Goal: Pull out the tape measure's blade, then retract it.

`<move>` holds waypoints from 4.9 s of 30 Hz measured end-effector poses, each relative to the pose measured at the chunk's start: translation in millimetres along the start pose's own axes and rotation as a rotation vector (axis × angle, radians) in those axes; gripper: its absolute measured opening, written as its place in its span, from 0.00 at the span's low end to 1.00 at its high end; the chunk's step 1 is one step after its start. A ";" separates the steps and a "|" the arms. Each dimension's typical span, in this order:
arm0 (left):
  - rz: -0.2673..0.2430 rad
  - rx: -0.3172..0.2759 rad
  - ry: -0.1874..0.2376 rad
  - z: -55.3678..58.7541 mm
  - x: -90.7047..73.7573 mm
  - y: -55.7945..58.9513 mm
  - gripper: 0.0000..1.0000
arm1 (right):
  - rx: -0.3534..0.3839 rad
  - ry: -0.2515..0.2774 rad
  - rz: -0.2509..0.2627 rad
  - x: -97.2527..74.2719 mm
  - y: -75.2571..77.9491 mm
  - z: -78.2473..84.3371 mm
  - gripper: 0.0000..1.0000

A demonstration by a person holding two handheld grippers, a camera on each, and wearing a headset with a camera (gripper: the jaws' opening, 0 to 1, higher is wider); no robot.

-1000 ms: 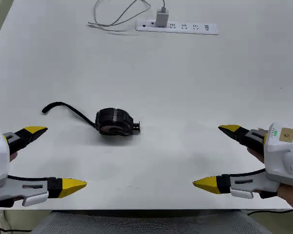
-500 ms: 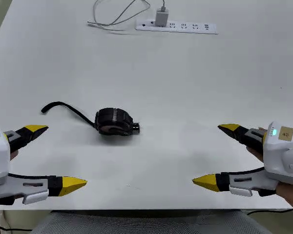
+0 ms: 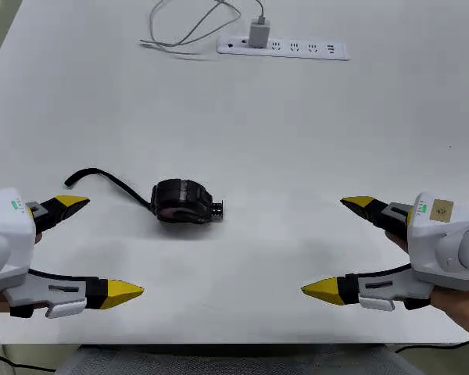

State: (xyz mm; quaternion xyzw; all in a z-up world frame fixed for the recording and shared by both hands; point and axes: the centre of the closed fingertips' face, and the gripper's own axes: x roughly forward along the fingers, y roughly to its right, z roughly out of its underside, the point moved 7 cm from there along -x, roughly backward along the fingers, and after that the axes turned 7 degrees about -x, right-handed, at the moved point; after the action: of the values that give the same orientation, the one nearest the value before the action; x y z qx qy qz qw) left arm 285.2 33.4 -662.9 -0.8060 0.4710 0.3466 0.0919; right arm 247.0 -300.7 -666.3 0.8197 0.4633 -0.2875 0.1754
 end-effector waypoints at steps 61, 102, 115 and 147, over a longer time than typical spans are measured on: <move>0.162 0.331 -0.239 -33.0 99.7 -40.6 0.39 | -0.135 -0.059 -0.240 100.4 28.6 -20.4 0.81; 0.187 0.365 -0.291 -34.6 111.7 -39.9 0.29 | -0.247 -0.024 -0.260 149.7 29.4 -31.5 0.51; 0.186 0.365 -0.292 -34.4 112.3 -40.6 0.29 | -0.303 -0.015 -0.289 165.9 30.2 -34.6 0.34; 0.186 0.372 -0.296 -34.3 111.9 -39.9 0.28 | -0.387 0.005 -0.317 172.9 28.1 -36.9 0.10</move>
State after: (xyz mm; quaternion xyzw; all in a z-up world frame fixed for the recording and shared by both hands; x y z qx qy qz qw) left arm 369.7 -39.1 -716.7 -0.6691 0.5801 0.3750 0.2742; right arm 352.6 -180.6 -746.9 0.6887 0.6328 -0.2151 0.2808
